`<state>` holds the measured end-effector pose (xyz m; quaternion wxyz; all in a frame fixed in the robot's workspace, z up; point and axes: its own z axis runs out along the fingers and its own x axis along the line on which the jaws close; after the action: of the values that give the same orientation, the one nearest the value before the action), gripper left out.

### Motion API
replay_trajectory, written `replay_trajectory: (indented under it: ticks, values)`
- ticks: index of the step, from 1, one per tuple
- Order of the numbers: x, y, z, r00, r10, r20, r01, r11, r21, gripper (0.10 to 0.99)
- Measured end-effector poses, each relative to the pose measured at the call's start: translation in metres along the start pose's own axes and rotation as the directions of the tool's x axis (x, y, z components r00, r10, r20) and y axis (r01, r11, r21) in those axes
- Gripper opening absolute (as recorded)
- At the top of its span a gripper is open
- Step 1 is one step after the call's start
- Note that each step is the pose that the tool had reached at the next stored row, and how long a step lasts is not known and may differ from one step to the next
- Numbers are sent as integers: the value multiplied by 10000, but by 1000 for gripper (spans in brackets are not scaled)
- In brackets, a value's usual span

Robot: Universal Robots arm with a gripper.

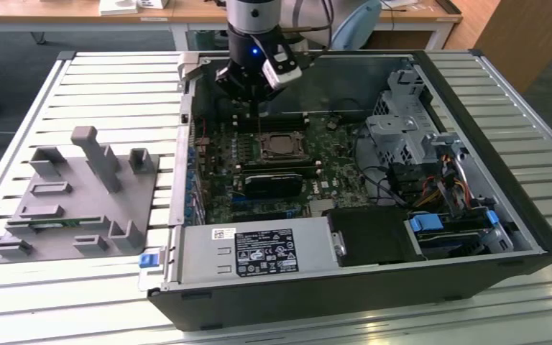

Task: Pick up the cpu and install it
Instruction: 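Install the first cpu locking lever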

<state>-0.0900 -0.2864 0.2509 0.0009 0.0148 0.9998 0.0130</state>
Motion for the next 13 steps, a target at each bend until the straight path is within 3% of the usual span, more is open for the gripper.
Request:
replay_trajectory:
  ticks: [13]
  values:
    - [-55, 1, 9, 10000, 0, 1, 0, 10000, -1, 106]
